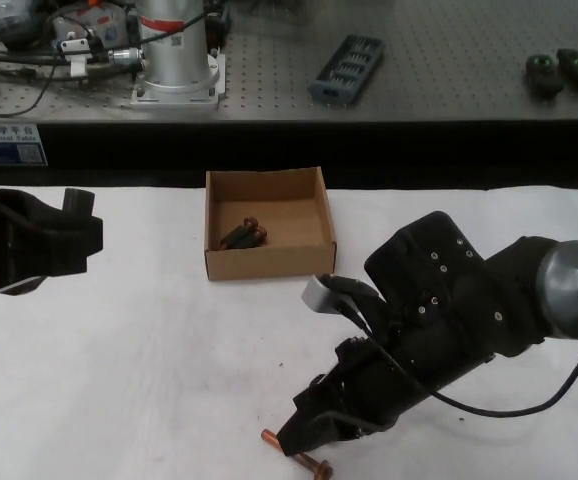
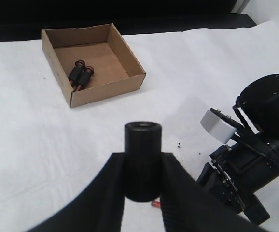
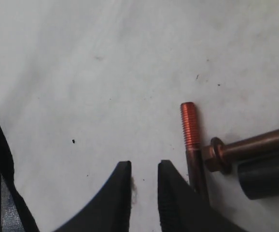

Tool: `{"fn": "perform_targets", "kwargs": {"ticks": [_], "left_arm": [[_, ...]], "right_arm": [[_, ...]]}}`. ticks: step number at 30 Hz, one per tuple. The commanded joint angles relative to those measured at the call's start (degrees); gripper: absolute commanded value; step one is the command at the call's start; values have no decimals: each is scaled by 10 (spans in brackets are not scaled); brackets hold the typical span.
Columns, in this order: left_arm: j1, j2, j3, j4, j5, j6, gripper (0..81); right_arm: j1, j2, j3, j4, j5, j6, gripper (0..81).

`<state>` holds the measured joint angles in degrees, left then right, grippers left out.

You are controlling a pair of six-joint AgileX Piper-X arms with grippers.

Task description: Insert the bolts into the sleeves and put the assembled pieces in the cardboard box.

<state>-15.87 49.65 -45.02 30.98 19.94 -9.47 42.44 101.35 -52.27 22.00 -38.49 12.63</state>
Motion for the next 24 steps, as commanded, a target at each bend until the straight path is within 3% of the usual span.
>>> {"fn": "perform_targets", "kwargs": {"ticks": [1, 11, 18, 24], "left_arm": [[2, -7, 0, -6, 1, 6, 101], [2, -7, 0, -7, 1, 9, 101], [2, -7, 0, -7, 1, 9, 101], [2, -7, 0, -7, 1, 9, 101]], "right_arm": [[-1, -3, -1, -6, -11, 21, 160], [6, -3, -1, -9, 4, 136, 160], [25, -3, -2, -3, -32, 150, 160], [37, -3, -2, 39, 4, 132, 160]]}}
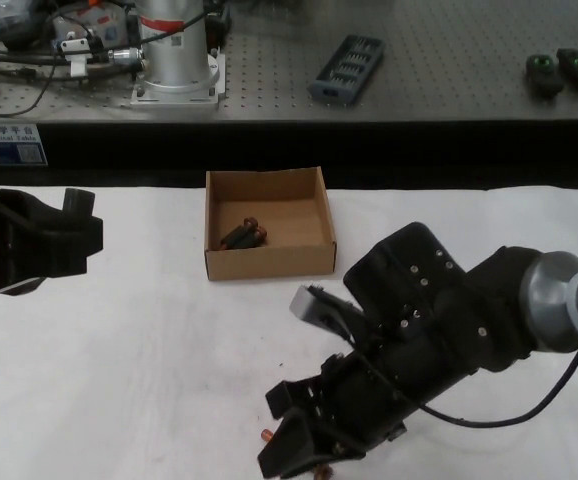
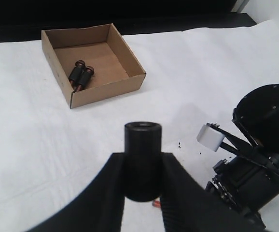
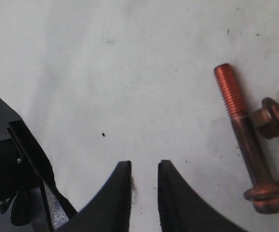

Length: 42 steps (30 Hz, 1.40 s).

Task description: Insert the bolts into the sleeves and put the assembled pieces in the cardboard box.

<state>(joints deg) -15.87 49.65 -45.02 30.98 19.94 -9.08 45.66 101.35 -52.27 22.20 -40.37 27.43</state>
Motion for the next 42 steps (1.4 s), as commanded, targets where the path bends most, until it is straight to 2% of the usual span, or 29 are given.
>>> {"fn": "perform_targets", "kwargs": {"ticks": [1, 6, 23, 29, 33, 42], "left_arm": [[2, -7, 0, -7, 1, 5, 101], [2, -7, 0, -7, 1, 5, 101], [2, -7, 0, -7, 3, 5, 101], [2, -7, 0, -7, 3, 5, 101], [2, -7, 0, -7, 3, 5, 101], [2, -7, 0, -7, 5, 5, 101]], "right_arm": [[5, -3, -2, 51, 37, -25, 160], [2, -3, -2, 94, 75, -58, 160], [-4, -3, -2, 37, 153, -67, 160], [-29, -3, -2, 53, 153, -58, 160], [-34, -3, -2, 76, 169, -87, 160], [-50, -3, -2, 75, 173, -87, 160]]}}
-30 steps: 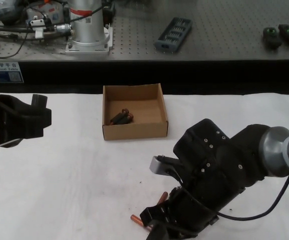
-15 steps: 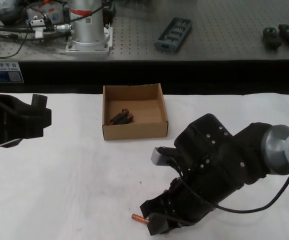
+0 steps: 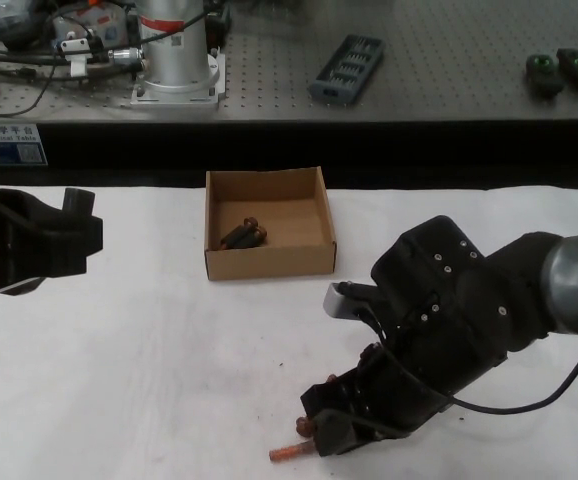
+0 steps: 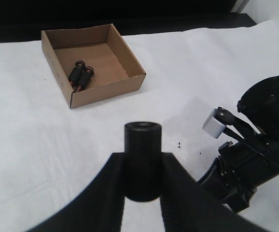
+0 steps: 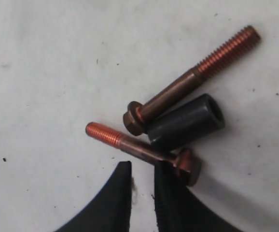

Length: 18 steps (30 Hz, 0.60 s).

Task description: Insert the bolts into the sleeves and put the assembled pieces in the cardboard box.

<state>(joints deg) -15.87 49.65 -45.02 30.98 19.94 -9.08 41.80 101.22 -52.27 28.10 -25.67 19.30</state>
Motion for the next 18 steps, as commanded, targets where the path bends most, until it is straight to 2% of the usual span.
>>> {"fn": "perform_targets", "kwargs": {"ticks": [1, 18], "left_arm": [[2, -7, 0, -7, 5, 5, 101], [2, -7, 0, -7, 5, 5, 101]], "right_arm": [[-14, -2, -2, 16, 31, -11, 160], [-37, -2, -2, 29, 28, -22, 160]]}}
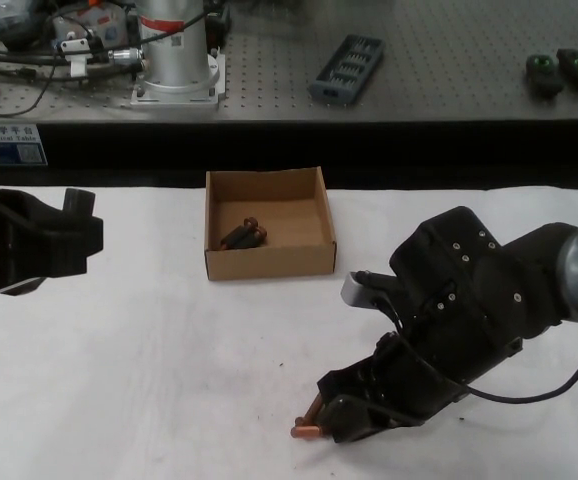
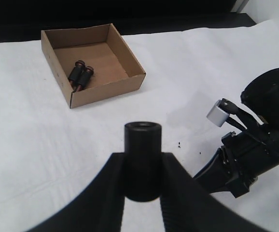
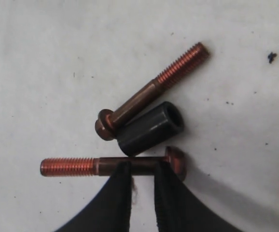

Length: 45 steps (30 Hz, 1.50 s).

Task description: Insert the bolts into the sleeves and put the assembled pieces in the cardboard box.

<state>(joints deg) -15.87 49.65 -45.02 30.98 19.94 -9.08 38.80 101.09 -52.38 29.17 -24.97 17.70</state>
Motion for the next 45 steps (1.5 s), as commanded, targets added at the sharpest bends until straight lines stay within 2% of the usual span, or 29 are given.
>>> {"fn": "perform_targets", "kwargs": {"ticks": [1, 7, 12, 26, 36, 45], "left_arm": [[2, -7, 0, -7, 5, 5, 101], [2, -7, 0, -7, 5, 5, 101], [2, -7, 0, -7, 5, 5, 101], [2, -7, 0, -7, 5, 5, 101], [2, -7, 0, -7, -3, 5, 101], [2, -7, 0, -7, -70, 4, 101]], "right_arm": [[-6, -1, -1, 19, 21, -6, 160], [-6, -1, -1, 35, 19, -16, 160], [-6, -1, -1, 75, 24, -59, 160], [-13, -1, -1, 57, 38, -57, 160], [6, -1, -21, 69, 43, 11, 160], [37, -1, -68, 85, 103, 118, 160]]}}
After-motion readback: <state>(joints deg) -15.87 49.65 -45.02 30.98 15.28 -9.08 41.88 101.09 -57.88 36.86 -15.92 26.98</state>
